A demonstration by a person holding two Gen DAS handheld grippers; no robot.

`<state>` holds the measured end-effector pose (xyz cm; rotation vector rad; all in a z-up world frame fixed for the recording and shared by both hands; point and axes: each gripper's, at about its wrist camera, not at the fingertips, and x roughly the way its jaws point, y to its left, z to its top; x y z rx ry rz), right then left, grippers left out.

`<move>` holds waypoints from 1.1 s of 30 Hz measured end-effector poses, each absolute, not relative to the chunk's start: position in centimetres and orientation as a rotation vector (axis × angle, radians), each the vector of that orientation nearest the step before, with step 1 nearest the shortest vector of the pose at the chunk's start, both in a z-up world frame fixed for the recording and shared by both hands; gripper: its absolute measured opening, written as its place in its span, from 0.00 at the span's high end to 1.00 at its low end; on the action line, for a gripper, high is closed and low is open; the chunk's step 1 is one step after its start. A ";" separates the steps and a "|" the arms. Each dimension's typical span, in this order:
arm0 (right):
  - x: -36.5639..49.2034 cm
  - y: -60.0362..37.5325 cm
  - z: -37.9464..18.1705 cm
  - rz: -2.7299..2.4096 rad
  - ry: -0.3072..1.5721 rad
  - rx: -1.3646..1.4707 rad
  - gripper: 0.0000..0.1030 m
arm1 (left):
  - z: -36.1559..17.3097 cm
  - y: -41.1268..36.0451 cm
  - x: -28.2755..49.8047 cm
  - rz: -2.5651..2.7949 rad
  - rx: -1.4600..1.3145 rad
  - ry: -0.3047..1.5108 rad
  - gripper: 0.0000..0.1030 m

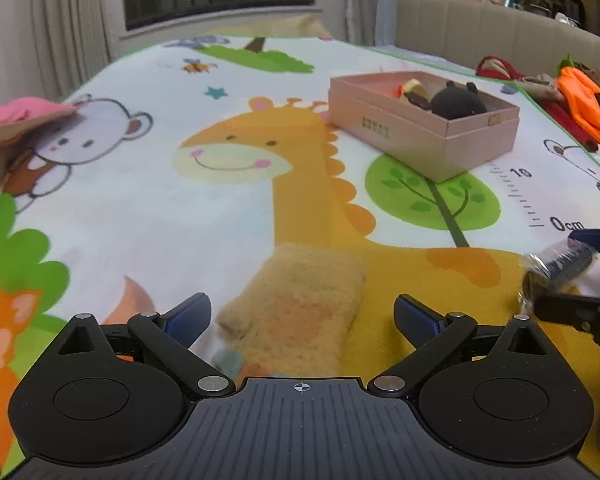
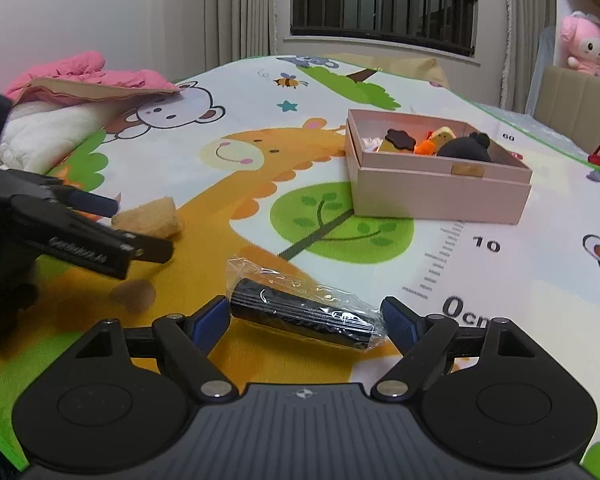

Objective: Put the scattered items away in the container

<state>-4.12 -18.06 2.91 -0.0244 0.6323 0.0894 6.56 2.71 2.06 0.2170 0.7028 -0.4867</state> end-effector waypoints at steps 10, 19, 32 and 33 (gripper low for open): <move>-4.6 -18.5 2.3 0.099 0.636 -0.018 0.20 | 1.9 1.7 5.3 -0.501 0.189 0.702 0.35; -5.3 -19.3 1.7 0.077 0.640 -0.032 0.20 | 2.4 0.0 3.1 -0.571 0.209 0.711 0.19; -5.3 -18.8 1.3 0.058 0.634 -0.062 0.14 | 1.4 -0.8 2.7 -0.543 0.209 0.679 0.30; -5.2 -18.7 1.3 0.055 0.634 -0.072 0.12 | 1.5 -0.8 2.6 -0.542 0.208 0.675 0.31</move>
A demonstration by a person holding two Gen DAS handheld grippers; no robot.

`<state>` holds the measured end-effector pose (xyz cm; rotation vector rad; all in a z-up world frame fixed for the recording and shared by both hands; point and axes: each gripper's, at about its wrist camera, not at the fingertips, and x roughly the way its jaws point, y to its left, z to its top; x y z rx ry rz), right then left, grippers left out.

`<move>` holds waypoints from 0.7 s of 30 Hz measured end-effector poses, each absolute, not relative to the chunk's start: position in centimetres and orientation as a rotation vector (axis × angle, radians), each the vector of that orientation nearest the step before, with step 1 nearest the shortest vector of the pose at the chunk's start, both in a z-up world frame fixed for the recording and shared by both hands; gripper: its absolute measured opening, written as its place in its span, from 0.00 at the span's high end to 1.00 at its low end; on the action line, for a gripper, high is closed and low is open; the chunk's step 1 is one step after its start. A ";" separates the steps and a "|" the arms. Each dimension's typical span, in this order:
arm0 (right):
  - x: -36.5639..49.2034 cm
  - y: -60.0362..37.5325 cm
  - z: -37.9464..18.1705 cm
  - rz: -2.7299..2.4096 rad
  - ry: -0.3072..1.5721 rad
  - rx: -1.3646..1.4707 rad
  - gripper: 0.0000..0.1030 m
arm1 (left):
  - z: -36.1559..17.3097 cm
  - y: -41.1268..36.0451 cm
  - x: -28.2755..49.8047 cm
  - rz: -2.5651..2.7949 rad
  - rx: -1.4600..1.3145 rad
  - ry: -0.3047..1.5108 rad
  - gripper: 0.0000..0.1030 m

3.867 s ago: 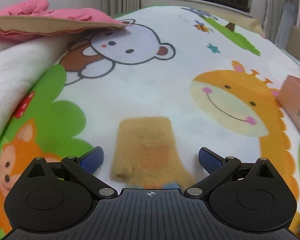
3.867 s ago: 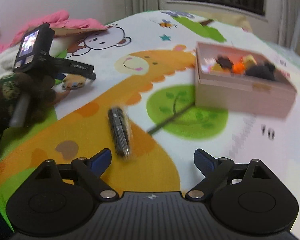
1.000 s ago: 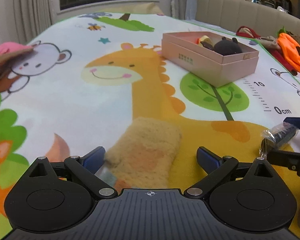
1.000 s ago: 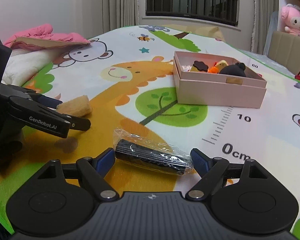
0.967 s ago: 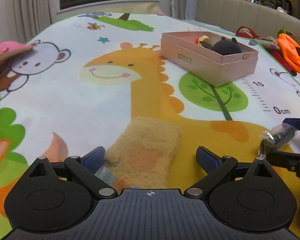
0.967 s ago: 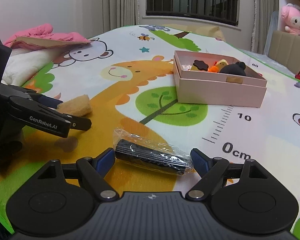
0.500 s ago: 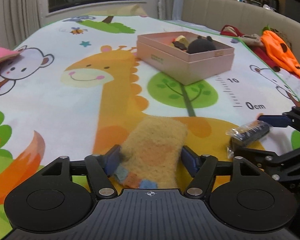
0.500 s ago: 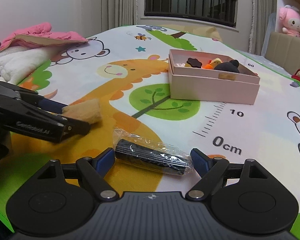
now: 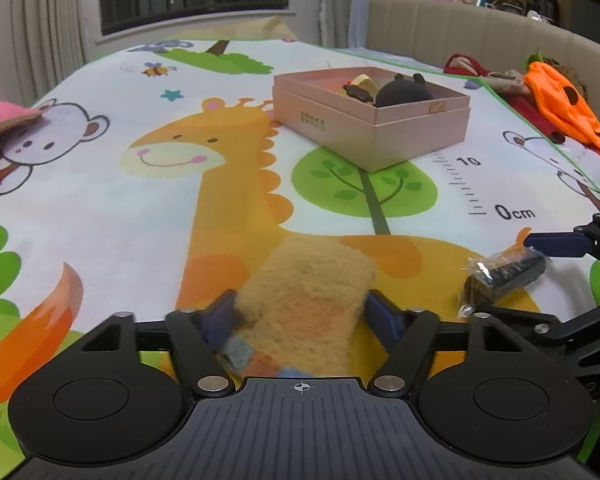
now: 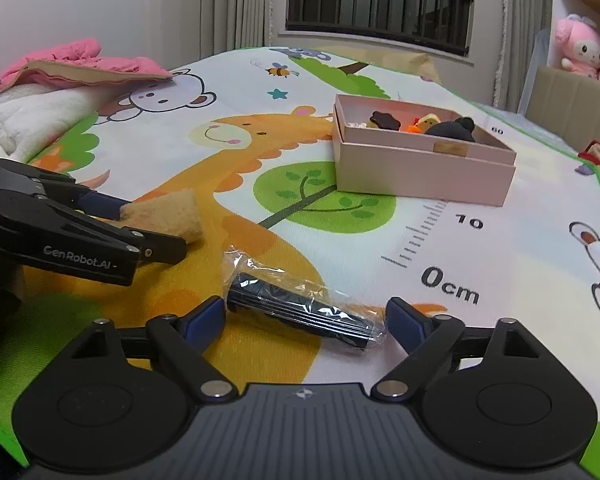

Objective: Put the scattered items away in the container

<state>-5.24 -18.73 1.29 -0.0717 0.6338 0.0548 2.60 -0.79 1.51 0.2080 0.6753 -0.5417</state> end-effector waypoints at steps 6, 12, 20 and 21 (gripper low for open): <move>-5.2 -19.3 1.8 -0.007 0.671 0.024 0.03 | 1.9 -0.6 1.5 -0.494 0.193 0.665 0.35; -5.9 -17.6 0.8 -0.071 0.649 0.009 0.03 | 1.8 0.5 0.9 -0.414 0.181 0.671 0.34; -7.2 -19.9 1.8 -0.040 0.655 -0.172 0.03 | 1.9 2.5 -0.2 -0.387 0.106 0.686 0.32; -7.2 -20.2 1.9 -0.060 0.643 -0.219 0.03 | 2.0 2.6 -0.2 -0.388 0.093 0.686 0.31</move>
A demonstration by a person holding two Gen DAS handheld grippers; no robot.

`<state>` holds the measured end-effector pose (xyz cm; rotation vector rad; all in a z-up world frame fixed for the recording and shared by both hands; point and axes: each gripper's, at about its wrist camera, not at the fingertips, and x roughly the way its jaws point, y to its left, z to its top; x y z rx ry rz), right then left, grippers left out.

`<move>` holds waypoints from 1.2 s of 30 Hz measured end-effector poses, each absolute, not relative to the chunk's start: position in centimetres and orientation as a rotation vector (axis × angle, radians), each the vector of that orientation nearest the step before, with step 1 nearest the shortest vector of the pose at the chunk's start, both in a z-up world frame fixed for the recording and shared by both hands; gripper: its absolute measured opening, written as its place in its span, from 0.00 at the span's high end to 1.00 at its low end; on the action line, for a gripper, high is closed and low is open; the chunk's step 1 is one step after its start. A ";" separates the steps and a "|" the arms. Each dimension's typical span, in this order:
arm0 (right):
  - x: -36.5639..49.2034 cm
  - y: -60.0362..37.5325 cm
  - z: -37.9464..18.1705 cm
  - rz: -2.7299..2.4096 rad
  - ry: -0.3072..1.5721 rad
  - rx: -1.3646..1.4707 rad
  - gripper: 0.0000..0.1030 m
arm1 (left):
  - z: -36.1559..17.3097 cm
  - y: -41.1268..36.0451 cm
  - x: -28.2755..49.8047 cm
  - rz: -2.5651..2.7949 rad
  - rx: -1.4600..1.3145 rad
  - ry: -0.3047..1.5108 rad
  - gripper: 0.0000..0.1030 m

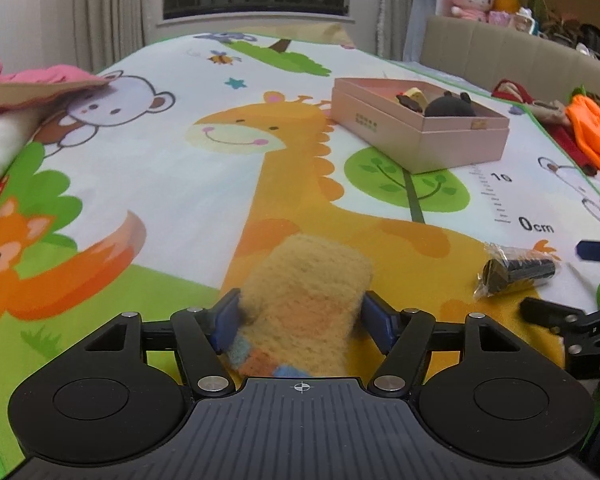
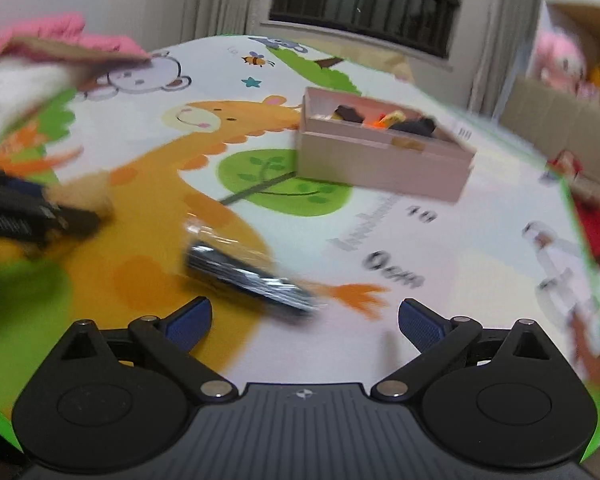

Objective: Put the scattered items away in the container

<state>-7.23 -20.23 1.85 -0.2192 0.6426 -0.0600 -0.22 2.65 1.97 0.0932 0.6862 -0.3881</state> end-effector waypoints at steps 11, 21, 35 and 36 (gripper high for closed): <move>-5.5 -22.3 3.1 -0.003 0.638 0.048 0.00 | 1.9 3.2 -0.4 -0.385 0.014 0.692 0.29; -2.9 -18.5 1.2 -0.117 0.665 0.092 0.00 | 1.8 3.6 -0.8 -0.387 0.003 0.692 0.27; -3.6 -19.0 1.9 -0.068 0.670 0.051 0.19 | 1.7 3.2 -1.2 -0.412 0.017 0.683 0.15; -3.8 -19.1 2.0 -0.042 0.667 0.031 0.19 | 1.6 3.2 -1.3 -0.419 0.028 0.679 0.13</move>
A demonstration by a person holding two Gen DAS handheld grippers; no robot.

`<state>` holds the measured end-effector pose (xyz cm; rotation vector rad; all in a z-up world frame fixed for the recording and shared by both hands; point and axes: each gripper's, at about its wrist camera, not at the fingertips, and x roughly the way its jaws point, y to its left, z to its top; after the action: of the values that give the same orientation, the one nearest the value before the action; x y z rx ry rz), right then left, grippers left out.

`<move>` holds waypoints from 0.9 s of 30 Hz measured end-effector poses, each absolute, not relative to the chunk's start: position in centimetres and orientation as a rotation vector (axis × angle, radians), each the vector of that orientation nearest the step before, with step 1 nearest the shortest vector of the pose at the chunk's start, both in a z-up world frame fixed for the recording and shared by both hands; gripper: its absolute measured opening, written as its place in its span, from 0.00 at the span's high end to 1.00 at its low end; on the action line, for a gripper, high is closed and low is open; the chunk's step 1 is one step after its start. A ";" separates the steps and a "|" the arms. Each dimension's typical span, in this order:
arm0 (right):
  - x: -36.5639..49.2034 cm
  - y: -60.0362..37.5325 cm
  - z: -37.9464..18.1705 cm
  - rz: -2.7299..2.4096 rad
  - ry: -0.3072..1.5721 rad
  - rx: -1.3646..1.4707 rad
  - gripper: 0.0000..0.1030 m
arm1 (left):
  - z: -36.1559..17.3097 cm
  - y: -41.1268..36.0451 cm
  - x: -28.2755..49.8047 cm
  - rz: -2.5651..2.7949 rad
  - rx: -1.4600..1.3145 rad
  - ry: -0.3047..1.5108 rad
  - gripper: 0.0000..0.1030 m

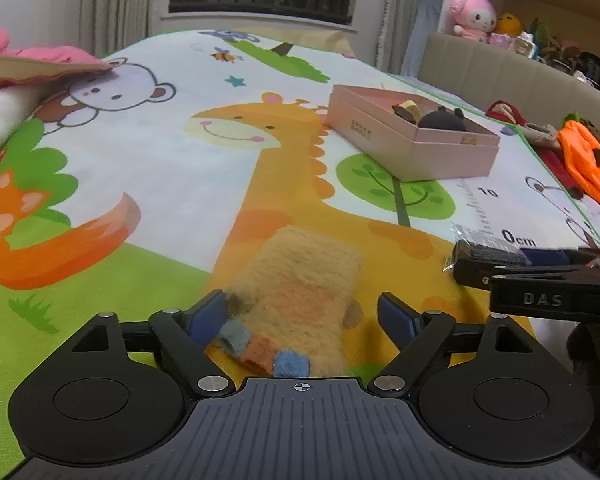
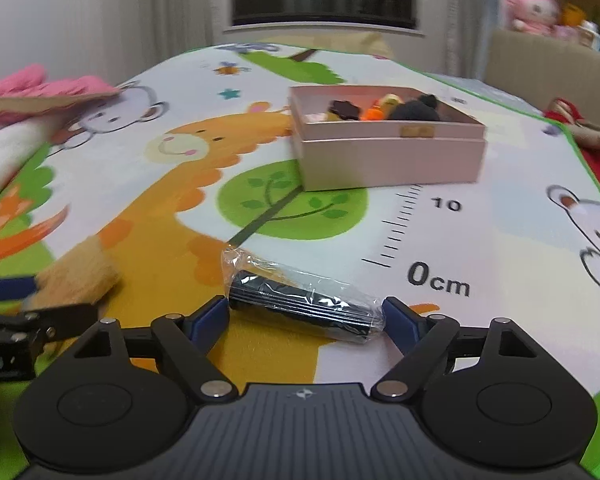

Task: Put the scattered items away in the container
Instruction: 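Lift the plush paw with the left tool while the right tool lifts the battery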

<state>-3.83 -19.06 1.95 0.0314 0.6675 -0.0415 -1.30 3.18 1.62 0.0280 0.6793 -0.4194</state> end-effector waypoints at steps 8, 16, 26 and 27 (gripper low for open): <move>-6.1 -19.6 2.4 0.033 0.666 -0.083 0.19 | 1.3 2.2 -0.6 -0.454 0.175 0.662 0.13; -6.5 -21.2 2.4 0.070 0.663 -0.071 0.19 | 1.7 1.2 -1.4 -0.482 0.209 0.654 0.47; -7.6 -24.1 3.1 0.103 0.595 -0.077 0.19 | 3.8 -2.0 -3.6 -0.504 0.197 0.648 0.62; -7.7 -24.4 3.2 0.106 0.592 -0.086 0.19 | 4.2 -2.5 -3.8 -0.510 0.201 0.643 0.62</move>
<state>-7.73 -24.41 3.15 -0.0860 0.5924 0.1055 -3.80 -2.47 4.16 0.2011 0.6431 -0.5096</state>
